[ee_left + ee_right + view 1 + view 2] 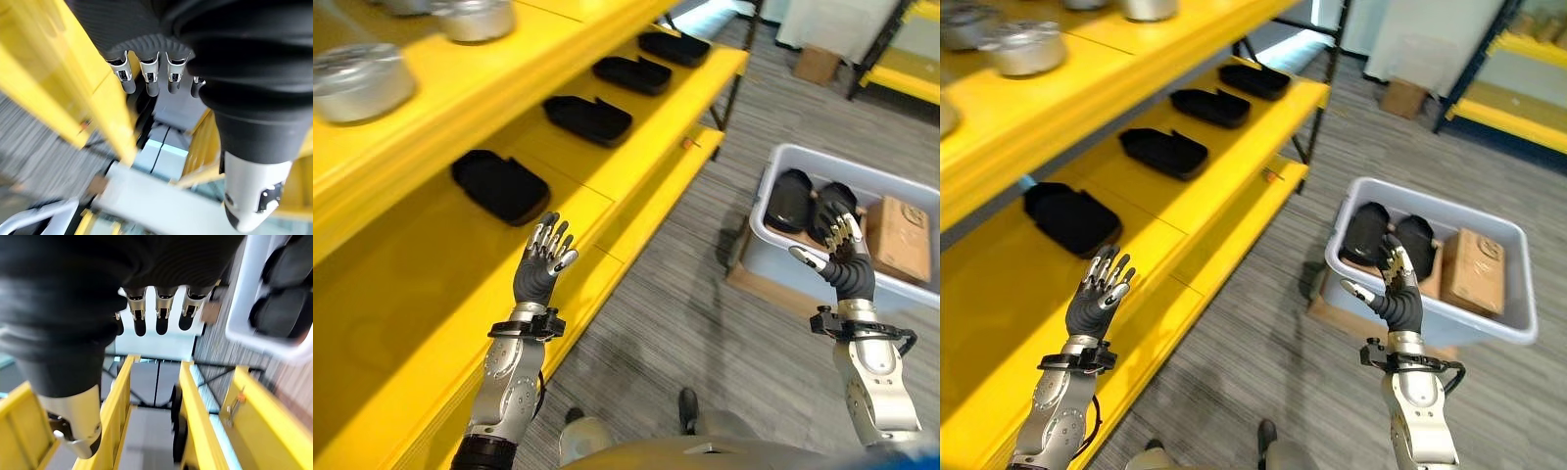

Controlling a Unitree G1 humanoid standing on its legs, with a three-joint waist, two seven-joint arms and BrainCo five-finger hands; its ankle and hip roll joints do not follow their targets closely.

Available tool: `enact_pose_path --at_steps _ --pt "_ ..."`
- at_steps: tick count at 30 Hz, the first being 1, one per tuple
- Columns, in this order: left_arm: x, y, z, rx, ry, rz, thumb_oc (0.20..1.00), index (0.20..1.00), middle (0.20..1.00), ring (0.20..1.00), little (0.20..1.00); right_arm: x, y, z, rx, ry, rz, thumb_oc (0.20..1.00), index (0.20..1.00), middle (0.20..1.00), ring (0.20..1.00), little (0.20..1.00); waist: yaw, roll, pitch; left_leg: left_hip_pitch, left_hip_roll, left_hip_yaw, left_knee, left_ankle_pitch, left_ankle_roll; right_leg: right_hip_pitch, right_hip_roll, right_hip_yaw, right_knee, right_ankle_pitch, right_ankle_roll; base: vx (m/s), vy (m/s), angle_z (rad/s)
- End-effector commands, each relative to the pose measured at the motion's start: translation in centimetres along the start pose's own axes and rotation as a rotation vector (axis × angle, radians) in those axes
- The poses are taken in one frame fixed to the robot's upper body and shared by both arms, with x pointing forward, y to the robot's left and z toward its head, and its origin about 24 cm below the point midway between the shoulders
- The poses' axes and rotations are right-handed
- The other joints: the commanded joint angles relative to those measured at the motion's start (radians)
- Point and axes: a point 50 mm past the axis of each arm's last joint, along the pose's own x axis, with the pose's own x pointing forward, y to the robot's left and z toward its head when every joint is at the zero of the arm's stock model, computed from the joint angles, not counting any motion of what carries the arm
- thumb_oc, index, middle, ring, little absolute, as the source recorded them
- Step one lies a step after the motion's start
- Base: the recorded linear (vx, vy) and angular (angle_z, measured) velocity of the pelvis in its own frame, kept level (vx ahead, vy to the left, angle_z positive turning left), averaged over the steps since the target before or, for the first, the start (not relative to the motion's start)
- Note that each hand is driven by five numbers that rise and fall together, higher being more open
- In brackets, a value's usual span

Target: Move parts from the plastic box to the shelf.

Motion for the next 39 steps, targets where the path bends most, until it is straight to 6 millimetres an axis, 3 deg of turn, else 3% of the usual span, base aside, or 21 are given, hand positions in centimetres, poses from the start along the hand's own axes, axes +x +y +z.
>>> enact_pose_path --at_steps 1,3,5,7,8,10,13,17,18,20,21,24,25,28,30,31,33,35,37,39 --pt "0.9 -0.5 1.8 0.043 -0.101 -0.062 1.0 1.0 1.0 1.0 1.0 1.2 -0.1 2.9 0.016 -0.175 0.014 1.0 1.0 1.0 1.0 1.0 0.023 0.017 0.004 -0.081 -0.116 -0.028 -0.032 -0.012 0.056 0.056 0.045 -0.074 -0.057 -0.002 0.065 0.11 0.019 -0.56" --pt "0.9 -0.7 1.6 0.051 -0.092 -0.08 1.0 1.0 1.0 1.0 1.0 1.1 -0.3 2.7 0.01 -0.166 0.011 1.0 1.0 1.0 1.0 1.0 0.028 0.025 0.004 -0.133 -0.167 -0.043 -0.094 0.048 0.065 0.062 0.056 -0.071 -0.065 -0.001 0.066 0.09 0.029 -0.15" --pt "1.4 -1.2 1.9 0.072 -0.11 -0.099 1.0 1.0 1.0 1.0 1.0 1.6 0.1 2.5 0.003 -0.168 0.016 1.0 1.0 1.0 1.0 1.0 0.055 0.034 0.018 -0.219 -0.232 -0.107 -0.137 0.136 0.047 0.066 0.083 -0.041 -0.064 -0.003 0.064 0.1 0.015 -0.34" --pt "1.8 -1.6 2.1 0.08 -0.122 -0.117 1.0 1.0 1.0 1.0 1.0 2.2 0.8 2.8 0.0 -0.187 0.033 1.0 1.0 1.0 1.0 1.0 0.071 0.044 0.026 -0.246 -0.255 -0.15 -0.147 0.169 0.041 0.082 0.109 0.006 -0.06 -0.015 0.061 0.15 0.055 -0.88" --pt "1.7 -1.6 2.1 0.071 -0.121 -0.116 1.0 1.0 1.0 1.0 1.0 2.4 1.3 3.0 0.013 -0.199 0.051 1.0 1.0 1.0 1.0 1.0 0.068 0.044 0.025 -0.22 -0.249 -0.156 -0.16 0.142 0.065 0.091 0.113 0.037 -0.052 -0.034 0.063 0.16 0.147 -0.74" --pt "1.8 -2.0 1.9 0.052 -0.124 -0.124 1.0 1.0 1.0 1.0 1.0 2.2 1.5 3.0 0.02 -0.199 0.055 1.0 1.0 1.0 1.0 1.0 0.064 0.051 0.014 -0.194 -0.234 -0.121 -0.184 0.153 0.067 0.104 0.1 0.043 -0.07 -0.037 0.065 0.17 0.185 -0.92" --pt "2.2 -2.3 2.6 0.058 -0.164 -0.113 1.0 1.0 1.0 1.0 1.0 2.3 2.4 2.4 0.05 -0.168 0.076 1.0 1.0 1.0 1.0 1.0 0.053 0.029 -0.026 -0.157 -0.233 -0.053 -0.194 0.12 0.098 0.107 0.067 0.086 -0.043 -0.073 0.073 0.39 0.261 -0.57" --pt "2.5 -2.2 2.8 0.073 -0.171 -0.098 1.0 1.0 1.0 1.0 1.0 2.4 3.1 2.1 0.062 -0.153 0.098 1.0 1.0 1.0 1.0 1.0 0.055 0.016 -0.039 -0.132 -0.24 -0.032 -0.194 0.088 0.123 0.104 0.052 0.096 0.002 -0.087 0.088 0.18 0.097 -0.47" --pt "2.6 -2.1 2.8 0.076 -0.17 -0.081 1.0 1.0 1.0 1.0 1.0 2.4 3.3 1.9 0.064 -0.143 0.102 1.0 1.0 1.0 1.0 1.0 0.055 0.01 -0.041 -0.113 -0.242 -0.025 -0.187 0.062 0.137 0.082 0.05 0.086 0.084 -0.086 0.109 0.24 0.114 -0.25" --pt "2.9 -2.2 2.9 0.089 -0.169 -0.086 1.0 1.0 1.0 1.0 1.0 2.5 3.6 1.9 0.069 -0.141 0.111 1.0 1.0 1.0 1.0 1.0 0.051 0.005 -0.026 -0.089 -0.24 -0.017 -0.179 0.038 0.147 0.017 0.056 0.062 0.219 -0.039 0.151 0.16 0.079 -0.18" --pt "3.1 -2.3 3.0 0.098 -0.168 -0.089 1.0 1.0 1.0 1.0 1.0 2.5 3.9 2.1 0.071 -0.143 0.124 1.0 1.0 1.0 1.0 1.0 0.038 0.012 0.004 -0.046 -0.239 -0.014 -0.176 0.017 0.163 -0.073 0.05 0.012 0.391 0.064 0.204 0.1 0.083 -0.18" --pt "3.2 -2.6 2.8 0.094 -0.164 -0.094 1.0 1.0 1.0 1.0 1.0 2.4 4.0 1.9 0.066 -0.135 0.128 1.0 1.0 1.0 1.0 1.0 0.024 0.034 0.025 -0.014 -0.222 -0.01 -0.18 0.007 0.166 -0.122 0.038 -0.051 0.496 0.081 0.204 0.11 0.104 -0.14" --pt "3.5 -2.9 2.9 0.098 -0.166 -0.105 1.0 1.0 1.0 1.0 1.0 2.3 4.1 2.0 0.064 -0.136 0.117 1.0 1.0 1.0 1.0 1.0 0.017 0.048 0.034 0.026 -0.218 0.007 -0.193 -0.008 0.168 -0.153 -0.035 -0.148 0.483 0.074 0.189 0.18 0.077 0.06" --pt "3.6 -3.0 3.1 0.085 -0.173 -0.109 1.0 1.0 1.0 1.0 1.0 2.6 3.9 2.1 0.07 -0.146 0.095 1.0 1.0 1.0 1.0 1.0 0.011 0.074 0.039 0.066 -0.194 0.019 -0.222 -0.023 0.143 -0.179 -0.122 -0.213 0.3 0.044 0.162 0.2 -0.017 -0.21" --pt "3.8 -3.0 3.2 0.077 -0.182 -0.108 1.0 1.0 1.0 1.0 1.0 2.8 3.8 2.0 0.069 -0.144 0.08 1.0 1.0 1.0 1.0 1.0 0.003 0.079 0.047 0.087 -0.19 0.019 -0.23 -0.041 0.122 -0.206 -0.185 -0.194 0.079 0.121 0.182 0.23 -0.134 -0.37" --pt "3.9 -2.8 3.2 0.087 -0.184 -0.093 1.0 1.0 1.0 1.0 1.0 3.0 3.9 2.1 0.055 -0.147 0.078 1.0 1.0 1.0 1.0 1.0 -0.003 0.076 0.055 0.117 -0.185 0.019 -0.239 -0.056 0.105 -0.218 -0.227 -0.184 -0.027 0.198 0.208 0.28 -0.175 -0.12" --pt "4.2 -2.8 3.4 0.108 -0.194 -0.086 1.0 1.0 1.0 1.0 1.0 3.3 4.0 2.3 0.036 -0.156 0.065 1.0 1.0 1.0 1.0 1.0 -0.003 0.075 0.065 0.155 -0.168 0.03 -0.252 -0.073 0.086 -0.255 -0.276 -0.221 -0.137 0.282 0.245 0.25 -0.177 0.04" --pt "4.1 -2.7 3.4 0.112 -0.193 -0.084 1.0 1.0 1.0 1.0 1.0 3.3 3.9 2.4 0.029 -0.155 0.061 1.0 1.0 1.0 1.0 1.0 -0.003 0.071 0.066 0.168 -0.168 0.037 -0.255 -0.082 0.082 -0.243 -0.285 -0.254 -0.145 0.298 0.255 0.18 -0.142 0.17" --pt "4.3 -2.9 3.2 0.104 -0.195 -0.085 1.0 1.0 1.0 1.0 1.0 3.3 3.4 2.5 0.019 -0.16 0.046 1.0 1.0 1.0 1.0 1.0 -0.003 0.037 0.048 0.197 -0.189 0.031 -0.256 -0.123 0.074 -0.192 -0.306 -0.271 -0.156 0.349 0.271 0.31 -0.2 0.36" --pt "4.4 -3.2 2.8 0.089 -0.185 -0.083 1.0 1.0 1.0 1.0 1.0 3.2 3.0 2.2 0.011 -0.152 0.027 1.0 1.0 1.0 1.0 1.0 -0.008 0.029 0.022 0.21 -0.184 0.015 -0.253 -0.143 0.07 -0.172 -0.311 -0.275 -0.151 0.374 0.277 0.35 -0.241 0.42"
